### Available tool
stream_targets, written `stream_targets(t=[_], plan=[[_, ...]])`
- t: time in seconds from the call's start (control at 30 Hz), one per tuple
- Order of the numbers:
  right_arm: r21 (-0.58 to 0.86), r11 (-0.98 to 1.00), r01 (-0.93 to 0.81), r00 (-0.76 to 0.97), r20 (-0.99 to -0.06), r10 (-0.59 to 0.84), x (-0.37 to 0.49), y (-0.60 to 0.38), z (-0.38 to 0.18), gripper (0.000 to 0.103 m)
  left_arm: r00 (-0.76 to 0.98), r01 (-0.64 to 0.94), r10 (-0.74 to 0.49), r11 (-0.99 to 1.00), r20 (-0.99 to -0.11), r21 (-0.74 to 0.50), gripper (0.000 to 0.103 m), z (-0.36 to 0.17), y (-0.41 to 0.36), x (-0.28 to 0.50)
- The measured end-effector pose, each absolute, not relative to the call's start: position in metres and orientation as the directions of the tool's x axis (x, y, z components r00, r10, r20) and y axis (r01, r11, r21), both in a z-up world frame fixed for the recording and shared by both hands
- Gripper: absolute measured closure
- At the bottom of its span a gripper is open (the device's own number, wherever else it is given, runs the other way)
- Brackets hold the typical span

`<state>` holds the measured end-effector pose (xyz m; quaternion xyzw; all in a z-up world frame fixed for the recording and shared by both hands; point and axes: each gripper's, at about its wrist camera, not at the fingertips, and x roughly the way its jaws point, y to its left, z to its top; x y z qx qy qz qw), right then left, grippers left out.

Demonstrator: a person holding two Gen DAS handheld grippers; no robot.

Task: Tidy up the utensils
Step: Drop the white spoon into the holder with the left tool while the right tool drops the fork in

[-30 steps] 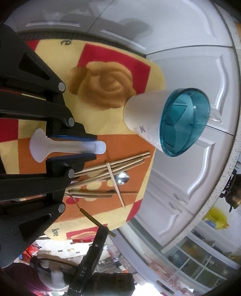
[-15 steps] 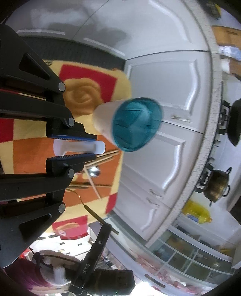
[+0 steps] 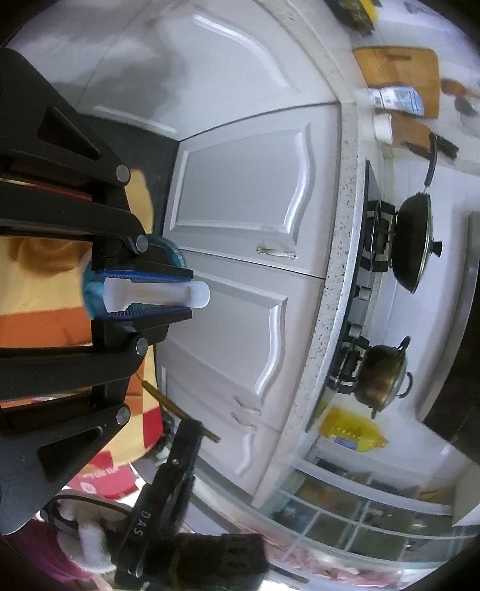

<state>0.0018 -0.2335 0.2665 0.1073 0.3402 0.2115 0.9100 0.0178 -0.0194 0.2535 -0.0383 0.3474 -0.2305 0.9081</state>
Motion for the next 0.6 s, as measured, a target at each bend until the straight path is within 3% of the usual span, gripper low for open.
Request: stream_targets(t=[0.33, 0.6], plan=[[0.302, 0.909, -0.287, 0.659, -0.627, 0.416, 0.062, -0.210, 0.235, 0.097, 0.597, 0.512, -0.430, 0.854, -0.677, -0.091, 0.091, 0.227, -0.034, 0.057], [0.299, 0.917, -0.263, 0.632, -0.665, 0.398, 0.084, -0.202, 0.200, 0.097, 0.558, 0.531, -0.393, 0.846, -0.731, -0.050, 0.091, 0.193, -0.035, 0.055]])
